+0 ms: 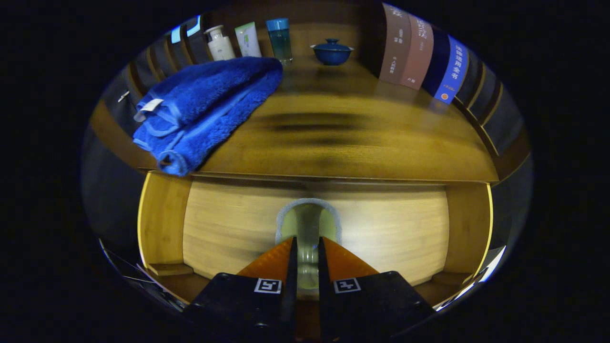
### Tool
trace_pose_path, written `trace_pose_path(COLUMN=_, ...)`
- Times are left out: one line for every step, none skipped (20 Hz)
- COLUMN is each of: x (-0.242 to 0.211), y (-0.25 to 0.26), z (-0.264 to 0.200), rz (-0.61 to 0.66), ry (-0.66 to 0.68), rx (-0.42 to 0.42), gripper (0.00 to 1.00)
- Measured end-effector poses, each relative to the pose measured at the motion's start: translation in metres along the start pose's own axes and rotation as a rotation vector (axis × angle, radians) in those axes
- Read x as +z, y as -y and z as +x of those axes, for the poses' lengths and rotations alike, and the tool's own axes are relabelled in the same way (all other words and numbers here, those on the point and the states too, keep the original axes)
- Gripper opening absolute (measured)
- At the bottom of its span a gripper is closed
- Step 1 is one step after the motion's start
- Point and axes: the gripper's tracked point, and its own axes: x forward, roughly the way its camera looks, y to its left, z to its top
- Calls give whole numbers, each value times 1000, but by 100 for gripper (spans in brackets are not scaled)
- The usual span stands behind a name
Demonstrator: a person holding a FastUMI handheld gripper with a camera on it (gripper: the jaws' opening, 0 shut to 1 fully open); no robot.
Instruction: Pull open the drawer, take out the items inside it, and place them on the countertop above the cabinet.
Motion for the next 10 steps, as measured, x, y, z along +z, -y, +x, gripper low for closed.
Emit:
trace_pose_path(x=1, y=1, z=-11, rz=6, ry=25, rx=3, gripper=25)
trace_pose_path(x=2, y=2, z=-22, rz=13, ry=48, rx=10, gripper=25)
trace_pose_path(x=2, y=0, z=-33, rz=19, ry=67, rx=24, gripper=25)
trace_pose_path(x=1, y=-1, z=-41, rz=17, ry=89, rx=33, gripper=25)
trace_pose_path(x=5, y=-1, z=-53, rz=13, ry=116, rx=36, gripper=25)
trace_pose_path(x=11, y=-1, z=-65, rz=7, ry=146, rx=35, gripper=25)
trace_pose_path(x=20, y=0, z=-75, rz=6, ry=179, rx=34, gripper=25)
trace_pose_path(x=28, y=0, z=-83, rz=6, ry=213, rx=34, gripper=25)
trace_pose_path(x=40, y=0, z=-90, rz=8, ry=245, rx=32, gripper=25)
trace_pose_path(x=53, y=1, z=-94, rz=11, ry=273, rx=32, gripper=25)
